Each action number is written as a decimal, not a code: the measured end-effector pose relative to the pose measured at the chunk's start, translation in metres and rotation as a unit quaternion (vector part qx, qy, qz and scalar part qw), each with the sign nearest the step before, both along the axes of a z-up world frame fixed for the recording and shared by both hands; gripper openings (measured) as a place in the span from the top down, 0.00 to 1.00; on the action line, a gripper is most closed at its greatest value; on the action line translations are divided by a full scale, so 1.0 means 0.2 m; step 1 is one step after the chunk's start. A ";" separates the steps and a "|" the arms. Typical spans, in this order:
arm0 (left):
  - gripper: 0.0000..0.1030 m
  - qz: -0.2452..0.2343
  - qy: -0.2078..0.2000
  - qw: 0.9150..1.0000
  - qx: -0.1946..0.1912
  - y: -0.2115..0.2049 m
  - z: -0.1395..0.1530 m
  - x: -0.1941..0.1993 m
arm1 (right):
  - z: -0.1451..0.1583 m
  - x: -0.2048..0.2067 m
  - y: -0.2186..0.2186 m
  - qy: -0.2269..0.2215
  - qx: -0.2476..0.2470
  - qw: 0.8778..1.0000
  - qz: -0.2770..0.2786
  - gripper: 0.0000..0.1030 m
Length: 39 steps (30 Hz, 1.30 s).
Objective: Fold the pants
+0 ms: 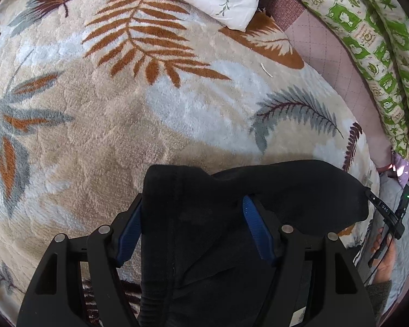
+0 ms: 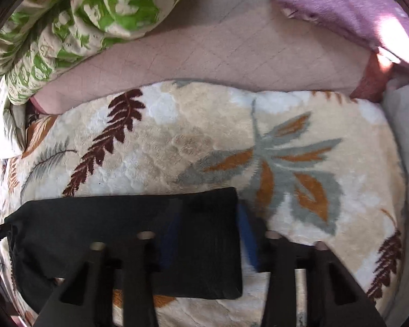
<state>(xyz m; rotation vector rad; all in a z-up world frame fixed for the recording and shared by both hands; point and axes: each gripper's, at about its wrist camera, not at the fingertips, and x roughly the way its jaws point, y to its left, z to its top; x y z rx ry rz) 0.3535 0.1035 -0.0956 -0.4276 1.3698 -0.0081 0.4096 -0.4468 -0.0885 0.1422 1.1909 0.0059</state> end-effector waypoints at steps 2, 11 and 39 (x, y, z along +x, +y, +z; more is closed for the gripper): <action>0.63 0.013 0.000 1.000 0.013 0.00 0.01 0.02 | -0.01 0.00 0.02 0.007 -0.012 1.000 0.001 0.90; 0.76 0.027 -0.037 0.999 0.002 0.02 0.14 -0.02 | 0.17 -0.14 0.02 -0.045 -0.031 0.998 0.014 0.92; 0.75 -0.038 -0.212 0.973 0.087 -0.05 0.43 -0.72 | 0.31 -0.94 0.09 -0.128 -0.045 0.989 0.064 0.92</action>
